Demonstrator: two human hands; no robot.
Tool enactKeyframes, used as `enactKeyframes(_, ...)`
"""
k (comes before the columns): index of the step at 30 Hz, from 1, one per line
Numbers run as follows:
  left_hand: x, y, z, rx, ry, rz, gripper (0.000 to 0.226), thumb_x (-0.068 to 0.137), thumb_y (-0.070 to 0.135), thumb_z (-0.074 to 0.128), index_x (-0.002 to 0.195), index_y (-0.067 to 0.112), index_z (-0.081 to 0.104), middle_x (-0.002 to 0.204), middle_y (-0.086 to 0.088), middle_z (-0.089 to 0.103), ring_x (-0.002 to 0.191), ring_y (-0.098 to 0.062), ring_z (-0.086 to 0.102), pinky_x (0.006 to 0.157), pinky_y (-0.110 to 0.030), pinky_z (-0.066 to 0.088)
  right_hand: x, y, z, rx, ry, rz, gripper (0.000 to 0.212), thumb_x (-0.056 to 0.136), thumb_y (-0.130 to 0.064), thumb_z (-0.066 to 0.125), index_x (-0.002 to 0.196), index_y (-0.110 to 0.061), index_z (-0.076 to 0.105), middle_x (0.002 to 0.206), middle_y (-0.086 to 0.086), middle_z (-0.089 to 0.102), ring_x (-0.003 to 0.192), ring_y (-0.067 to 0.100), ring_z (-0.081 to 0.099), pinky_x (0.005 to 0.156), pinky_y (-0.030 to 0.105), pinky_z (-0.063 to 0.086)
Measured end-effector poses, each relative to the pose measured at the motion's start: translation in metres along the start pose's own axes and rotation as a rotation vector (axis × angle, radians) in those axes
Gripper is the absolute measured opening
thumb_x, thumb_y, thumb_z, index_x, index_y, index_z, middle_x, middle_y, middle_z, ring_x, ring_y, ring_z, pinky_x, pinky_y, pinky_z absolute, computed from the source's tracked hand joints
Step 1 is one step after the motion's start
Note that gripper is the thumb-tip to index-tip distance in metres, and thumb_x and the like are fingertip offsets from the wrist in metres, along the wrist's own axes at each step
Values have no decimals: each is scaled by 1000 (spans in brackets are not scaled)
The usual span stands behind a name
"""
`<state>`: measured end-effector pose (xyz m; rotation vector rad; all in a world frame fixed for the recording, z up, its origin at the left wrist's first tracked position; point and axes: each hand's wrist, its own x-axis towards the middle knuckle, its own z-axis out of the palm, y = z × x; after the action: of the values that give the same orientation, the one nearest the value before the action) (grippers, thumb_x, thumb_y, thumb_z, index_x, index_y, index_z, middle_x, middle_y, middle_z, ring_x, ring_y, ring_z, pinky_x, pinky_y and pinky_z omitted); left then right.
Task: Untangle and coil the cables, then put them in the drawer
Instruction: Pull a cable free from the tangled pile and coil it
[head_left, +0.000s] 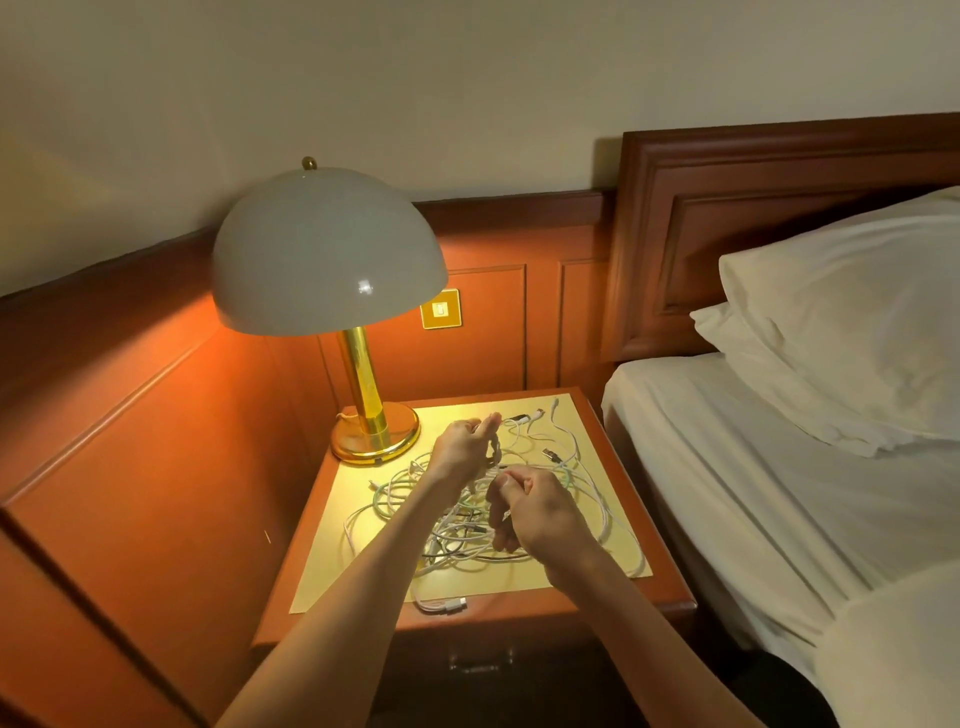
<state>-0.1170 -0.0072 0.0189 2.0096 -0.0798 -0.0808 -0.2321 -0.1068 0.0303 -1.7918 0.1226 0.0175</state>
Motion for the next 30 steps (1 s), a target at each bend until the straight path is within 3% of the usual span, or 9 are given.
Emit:
enactKeyframes(5,-22,-6,43,79,-118,62,47,103,47,33,93,11,62,64,4,50,58,-13,46,54,-27,34,11,36,-47,-2,-2,209,20,104,-21,47,118,-17,59,92,10,74,71,20,72,63,30,61)
enactKeyframes(7,-31,1,66,99,-124,115,50,105,44,28,95,11,64,68,4,52,66,-16,51,58,-28,36,16,48,-73,59,76,208,24,102,-25,49,125,-26,57,100,7,72,86,21,72,67,31,61)
enactKeyframes(9,-38,9,89,100,-130,121,49,106,44,25,100,12,61,80,-2,58,77,-20,54,66,-31,37,15,55,-95,92,101,177,24,102,-30,50,120,-24,64,101,2,71,92,20,71,66,28,61)
enactKeyframes(14,-48,23,144,150,-259,119,38,107,38,22,96,13,49,86,0,52,86,-19,48,73,-32,33,10,86,-133,122,224,158,16,98,-18,61,106,-11,74,87,10,77,77,22,76,67,32,62)
enactKeyframes(17,-39,15,157,223,-354,129,50,107,39,22,97,8,61,77,-3,58,77,-22,54,69,-33,37,11,111,-153,192,246,228,15,96,-8,63,105,-5,75,86,15,77,77,27,76,66,34,62)
enactKeyframes(19,-32,-5,159,344,-383,168,45,107,30,27,101,7,65,94,-12,66,89,-28,62,75,-35,44,13,127,-168,184,237,287,15,93,-5,67,104,0,74,87,18,77,77,29,76,64,35,62)
enactKeyframes(22,-32,-36,158,611,-481,291,27,100,18,44,104,17,70,107,-6,62,102,-23,59,84,-33,47,17,147,-187,169,217,378,22,90,0,68,109,11,68,89,25,74,76,31,75,64,38,63)
enactKeyframes(27,-36,-46,150,801,-393,610,12,89,36,66,98,32,72,97,13,65,97,-10,59,87,-32,44,28,157,-199,72,192,432,20,91,0,66,109,10,67,90,25,73,72,29,74,61,35,63)
enactKeyframes(30,-28,-43,144,857,-356,624,10,91,36,65,96,31,71,92,15,71,95,-8,61,88,-35,36,37,152,-192,-30,90,444,20,92,-3,67,109,6,70,87,21,75,73,27,75,62,32,63)
